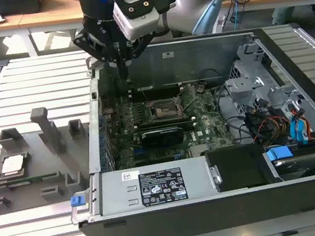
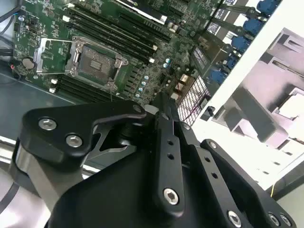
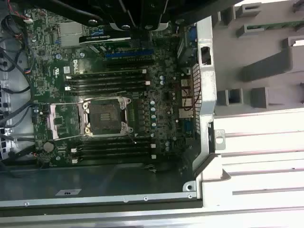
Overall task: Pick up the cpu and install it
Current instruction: 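Reach for the cpu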
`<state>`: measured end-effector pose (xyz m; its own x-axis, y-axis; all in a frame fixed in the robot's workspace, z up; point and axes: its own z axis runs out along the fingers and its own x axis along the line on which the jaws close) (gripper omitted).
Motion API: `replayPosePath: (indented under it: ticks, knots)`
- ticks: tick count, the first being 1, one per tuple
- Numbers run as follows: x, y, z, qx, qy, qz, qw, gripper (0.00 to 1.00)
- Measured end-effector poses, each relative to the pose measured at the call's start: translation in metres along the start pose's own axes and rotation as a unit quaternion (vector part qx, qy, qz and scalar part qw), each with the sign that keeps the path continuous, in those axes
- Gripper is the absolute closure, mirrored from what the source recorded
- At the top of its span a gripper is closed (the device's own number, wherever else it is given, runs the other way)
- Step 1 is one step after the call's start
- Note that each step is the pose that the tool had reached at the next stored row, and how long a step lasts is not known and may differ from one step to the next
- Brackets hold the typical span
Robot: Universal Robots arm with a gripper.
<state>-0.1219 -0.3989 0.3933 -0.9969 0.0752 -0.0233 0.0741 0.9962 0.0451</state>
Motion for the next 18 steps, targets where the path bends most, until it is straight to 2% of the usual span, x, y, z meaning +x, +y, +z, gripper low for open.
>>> replayPosePath:
  ticks: [2,8,12,18]
  knots:
    - [0.0064,-0.0005,-0.0001,0.0,0.0,0.0,1.0,0.89]
    - [0.0111,-0.0007,-0.0003,0.0016,-0.0001,0.0,1.0,0.89]
    - [0.0128,-0.0009,-0.0004,0.0048,-0.0003,0.0,1.0,0.89]
    - [0.019,-0.0013,-0.0005,0.0071,-0.0006,0.0,1.0,0.89]
